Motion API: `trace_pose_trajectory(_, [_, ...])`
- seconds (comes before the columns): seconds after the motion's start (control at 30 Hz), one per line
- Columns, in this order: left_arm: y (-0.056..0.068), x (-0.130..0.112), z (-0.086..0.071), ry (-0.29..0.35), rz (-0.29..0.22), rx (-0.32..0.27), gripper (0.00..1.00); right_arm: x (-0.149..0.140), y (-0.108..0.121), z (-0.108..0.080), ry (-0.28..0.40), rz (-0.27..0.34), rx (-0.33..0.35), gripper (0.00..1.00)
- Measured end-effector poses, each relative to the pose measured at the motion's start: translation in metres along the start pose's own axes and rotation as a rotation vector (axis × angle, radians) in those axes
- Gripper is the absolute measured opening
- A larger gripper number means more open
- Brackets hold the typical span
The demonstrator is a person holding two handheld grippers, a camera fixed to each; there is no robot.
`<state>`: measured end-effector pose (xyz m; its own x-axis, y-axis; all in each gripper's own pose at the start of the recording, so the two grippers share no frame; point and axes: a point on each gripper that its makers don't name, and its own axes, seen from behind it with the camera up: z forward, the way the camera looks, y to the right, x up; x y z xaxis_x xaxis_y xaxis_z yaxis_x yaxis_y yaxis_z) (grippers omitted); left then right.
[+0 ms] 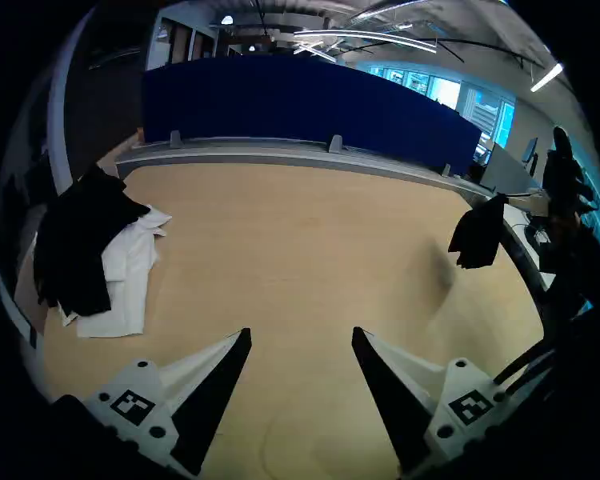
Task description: Fold towel
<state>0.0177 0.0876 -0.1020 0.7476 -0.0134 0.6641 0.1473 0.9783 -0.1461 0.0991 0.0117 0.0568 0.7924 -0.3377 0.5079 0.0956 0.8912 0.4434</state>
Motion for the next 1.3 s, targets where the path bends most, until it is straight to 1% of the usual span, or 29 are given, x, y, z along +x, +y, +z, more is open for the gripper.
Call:
trace_pose_trajectory(0.17, [0.008, 0.001, 0.004, -0.007, 0.010, -0.003, 0.94, -0.016, 0.020, -0.007, -0.013, 0.017, -0.019, 0.02])
trace_pose_trajectory(0.4, [0.018, 0.003, 0.009, -0.012, 0.018, -0.005, 0.93, -0.034, 0.039, -0.012, -0.022, 0.049, -0.030, 0.02])
trace_pose_trajectory(0.67, [0.026, 0.004, 0.012, -0.016, 0.028, -0.004, 0.94, -0.051, 0.051, -0.015, -0.036, 0.067, -0.035, 0.02])
trace_pose_trajectory(0.93, [0.031, 0.006, 0.012, -0.017, 0.034, -0.002, 0.94, -0.070, 0.064, -0.025, -0.051, 0.074, -0.048, 0.02])
trace_pose_trajectory(1.13, [0.036, 0.006, 0.013, -0.019, 0.040, -0.005, 0.94, -0.096, 0.079, -0.033, -0.079, 0.094, -0.066, 0.02])
trace_pose_trajectory(1.3, [0.039, 0.004, 0.014, -0.022, 0.045, -0.008, 0.94, -0.126, 0.089, -0.042, -0.119, 0.116, -0.086, 0.02])
